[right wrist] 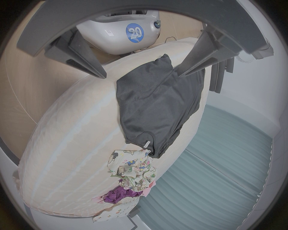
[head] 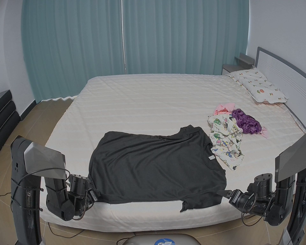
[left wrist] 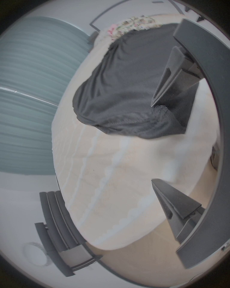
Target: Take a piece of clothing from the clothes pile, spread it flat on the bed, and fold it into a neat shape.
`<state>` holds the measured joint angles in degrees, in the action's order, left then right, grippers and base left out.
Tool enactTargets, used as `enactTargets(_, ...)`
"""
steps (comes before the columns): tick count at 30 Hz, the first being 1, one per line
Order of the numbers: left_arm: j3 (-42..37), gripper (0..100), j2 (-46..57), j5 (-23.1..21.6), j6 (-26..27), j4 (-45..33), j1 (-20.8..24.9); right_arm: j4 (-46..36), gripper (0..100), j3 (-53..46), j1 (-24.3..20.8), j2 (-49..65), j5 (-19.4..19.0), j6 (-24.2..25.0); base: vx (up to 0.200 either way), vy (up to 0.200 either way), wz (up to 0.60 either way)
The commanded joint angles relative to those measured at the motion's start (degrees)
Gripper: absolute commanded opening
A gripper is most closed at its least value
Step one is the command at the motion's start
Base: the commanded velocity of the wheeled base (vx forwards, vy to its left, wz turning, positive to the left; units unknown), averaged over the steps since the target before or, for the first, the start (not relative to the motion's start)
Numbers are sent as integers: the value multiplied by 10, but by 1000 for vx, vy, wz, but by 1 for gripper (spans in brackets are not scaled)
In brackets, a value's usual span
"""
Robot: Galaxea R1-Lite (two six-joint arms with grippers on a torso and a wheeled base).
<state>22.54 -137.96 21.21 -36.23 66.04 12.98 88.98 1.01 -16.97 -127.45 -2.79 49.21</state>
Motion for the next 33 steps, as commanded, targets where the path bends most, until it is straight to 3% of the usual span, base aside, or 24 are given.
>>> enactTargets(1, -30, 100, 2, 25, 18, -4, -12, 8, 100, -10, -1, 5, 2, 0, 0, 0, 0)
enactTargets(16, -119, 100, 47, 26, 50, 5, -95, 8, 100, -10, 1, 12, 7, 3, 0, 0, 0)
enactTargets(21, -130, 100, 99, -56, 54, -2, -129, 8, 100, -10, 2, 19, 7, 4, 0, 0, 0)
enactTargets(27, -121, 100, 117, -134, 42, -1, -126, 8, 100, -10, 1, 18, 7, 4, 0, 0, 0)
enactTargets(33, -65, 100, 114, -212, -38, -4, -120, 8, 100, -10, 1, 16, 7, 10, 0, 0, 0)
